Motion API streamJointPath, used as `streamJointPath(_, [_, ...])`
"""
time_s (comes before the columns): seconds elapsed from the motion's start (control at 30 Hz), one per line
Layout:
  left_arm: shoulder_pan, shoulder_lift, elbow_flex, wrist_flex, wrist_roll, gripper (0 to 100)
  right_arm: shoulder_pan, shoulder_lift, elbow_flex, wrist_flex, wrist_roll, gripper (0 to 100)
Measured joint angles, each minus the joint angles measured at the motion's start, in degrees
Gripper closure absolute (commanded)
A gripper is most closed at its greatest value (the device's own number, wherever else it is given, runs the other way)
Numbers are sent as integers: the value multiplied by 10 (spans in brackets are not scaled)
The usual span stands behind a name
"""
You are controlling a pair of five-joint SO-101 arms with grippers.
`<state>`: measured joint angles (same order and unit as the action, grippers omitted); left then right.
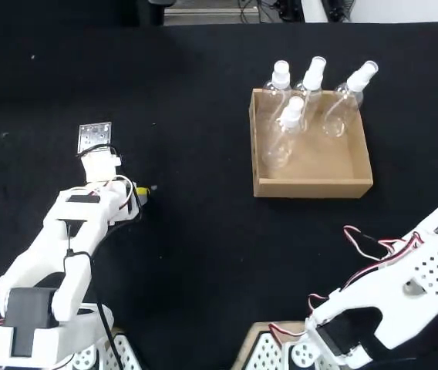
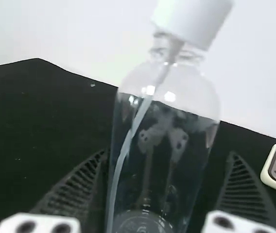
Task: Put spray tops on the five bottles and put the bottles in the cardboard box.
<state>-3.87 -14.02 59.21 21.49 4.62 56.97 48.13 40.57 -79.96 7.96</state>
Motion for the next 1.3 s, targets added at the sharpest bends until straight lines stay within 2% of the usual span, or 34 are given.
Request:
streamJointPath(0.37, [0, 0, 0, 0, 0, 748, -7, -301, 123, 257, 4, 567])
streamJointPath(0.57, [0, 0, 0, 0, 0, 748, -9, -489, 250, 277, 6, 568])
streamJointPath(0.67, [0, 0, 0, 0, 0, 748, -9, -581, 322, 280, 47, 570])
streamJointPath(0.77, [0, 0, 0, 0, 0, 748, -9, -673, 389, 319, 80, 625])
streamJointPath(0.9, [0, 0, 0, 0, 0, 748, -7, -794, 409, 445, 76, 692])
streamJointPath(1.13, [0, 0, 0, 0, 0, 748, -4, -951, 373, 764, 71, 590])
streamJointPath(1.3, [0, 0, 0, 0, 0, 748, -10, -969, 295, 923, 97, 584])
